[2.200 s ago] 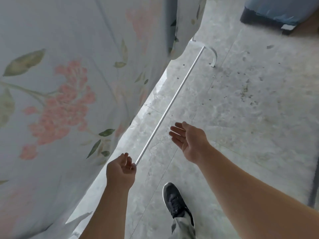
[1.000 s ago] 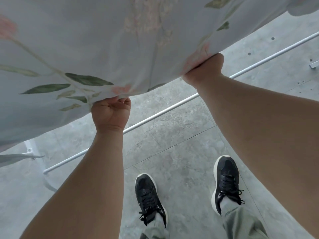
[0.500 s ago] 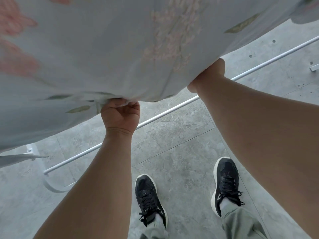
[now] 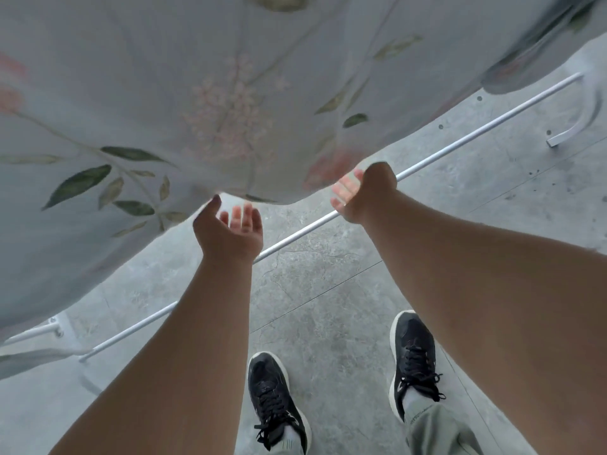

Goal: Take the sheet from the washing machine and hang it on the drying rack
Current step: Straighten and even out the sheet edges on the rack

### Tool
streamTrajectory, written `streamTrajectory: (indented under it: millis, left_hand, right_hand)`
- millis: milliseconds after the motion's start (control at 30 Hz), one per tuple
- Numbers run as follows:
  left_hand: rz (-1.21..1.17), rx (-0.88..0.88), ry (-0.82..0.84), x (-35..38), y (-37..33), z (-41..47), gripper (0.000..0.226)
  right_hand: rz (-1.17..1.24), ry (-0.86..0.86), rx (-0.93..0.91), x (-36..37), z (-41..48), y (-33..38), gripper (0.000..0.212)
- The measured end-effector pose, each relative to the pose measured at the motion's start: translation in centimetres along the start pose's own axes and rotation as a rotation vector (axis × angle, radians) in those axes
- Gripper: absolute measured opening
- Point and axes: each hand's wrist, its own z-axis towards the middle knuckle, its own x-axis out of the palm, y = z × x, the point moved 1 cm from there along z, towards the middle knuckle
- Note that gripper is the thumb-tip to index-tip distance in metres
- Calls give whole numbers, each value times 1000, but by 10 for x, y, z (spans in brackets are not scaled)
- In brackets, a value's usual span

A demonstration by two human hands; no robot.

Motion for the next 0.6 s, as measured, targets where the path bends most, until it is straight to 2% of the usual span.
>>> streamTrajectory:
  millis: [100, 133, 267, 433, 600]
  left_hand:
    - [212, -104, -54, 12, 46, -9, 16]
    - [275, -131, -71, 18, 62, -13, 15]
    - [450, -182, 20, 53, 132, -29, 30]
    - [407, -149, 182, 109, 187, -35, 56]
    - [337, -103, 206, 148, 196, -17, 40]
  right_hand:
    - [61, -82, -36, -37, 1, 41, 51]
    - [75, -99, -65, -47, 2, 54, 51]
    - [166, -133, -146, -86, 10, 123, 53]
    - [209, -65, -209, -110, 30, 205, 66]
    - [211, 121, -209, -85, 45, 249, 80]
